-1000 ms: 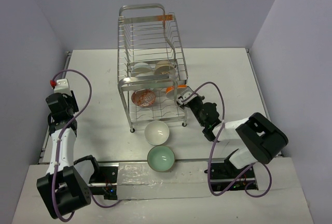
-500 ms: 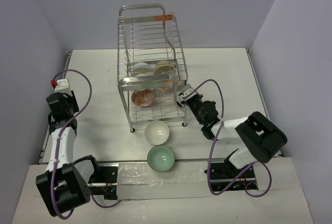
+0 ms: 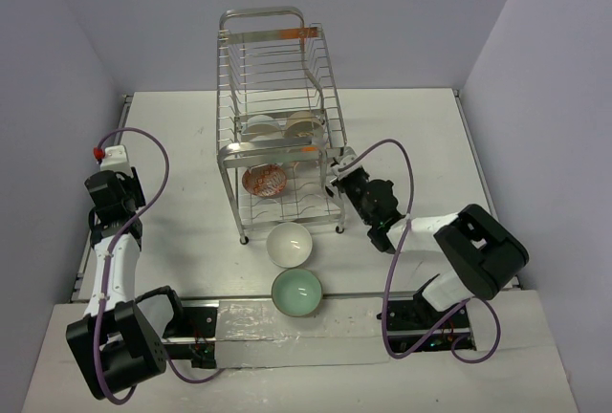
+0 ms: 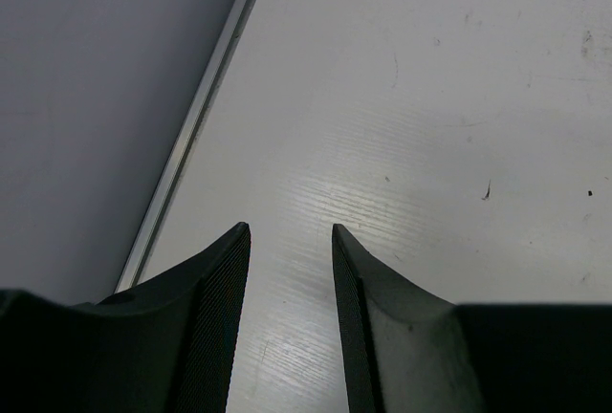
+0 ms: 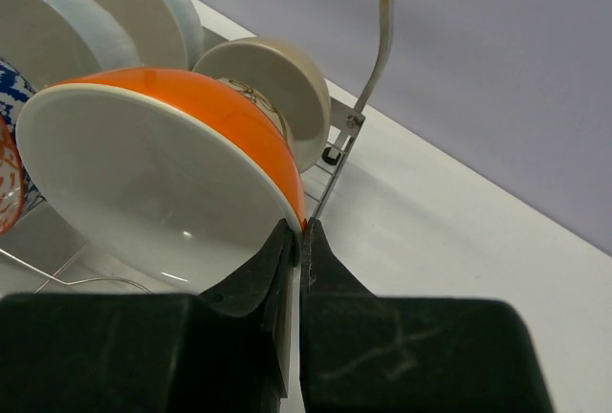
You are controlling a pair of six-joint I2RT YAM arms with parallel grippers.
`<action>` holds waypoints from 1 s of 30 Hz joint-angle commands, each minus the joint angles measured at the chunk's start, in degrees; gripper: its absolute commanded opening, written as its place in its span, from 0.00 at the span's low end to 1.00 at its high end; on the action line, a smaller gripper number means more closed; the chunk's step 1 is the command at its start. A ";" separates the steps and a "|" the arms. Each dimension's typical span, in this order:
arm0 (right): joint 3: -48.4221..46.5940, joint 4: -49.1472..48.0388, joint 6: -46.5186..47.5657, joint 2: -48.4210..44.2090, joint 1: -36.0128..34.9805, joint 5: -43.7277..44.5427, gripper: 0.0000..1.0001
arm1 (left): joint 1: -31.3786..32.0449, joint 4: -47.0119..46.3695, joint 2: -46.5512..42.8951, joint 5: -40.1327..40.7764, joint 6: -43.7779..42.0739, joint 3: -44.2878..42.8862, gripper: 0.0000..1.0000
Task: Load the bowls into the dish rack
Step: Insert the bowl into the dish rack.
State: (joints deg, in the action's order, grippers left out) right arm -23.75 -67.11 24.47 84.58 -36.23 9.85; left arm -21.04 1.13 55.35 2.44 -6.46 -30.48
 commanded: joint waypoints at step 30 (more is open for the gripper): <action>-6.66 2.43 -4.52 6.21 -2.71 1.66 0.00 | -0.32 -1.74 0.37 -0.94 -0.13 -0.55 0.45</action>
State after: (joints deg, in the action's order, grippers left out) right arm -27.55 -60.31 19.99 90.04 -37.65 9.82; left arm -21.04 1.13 55.51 2.39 -6.44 -30.48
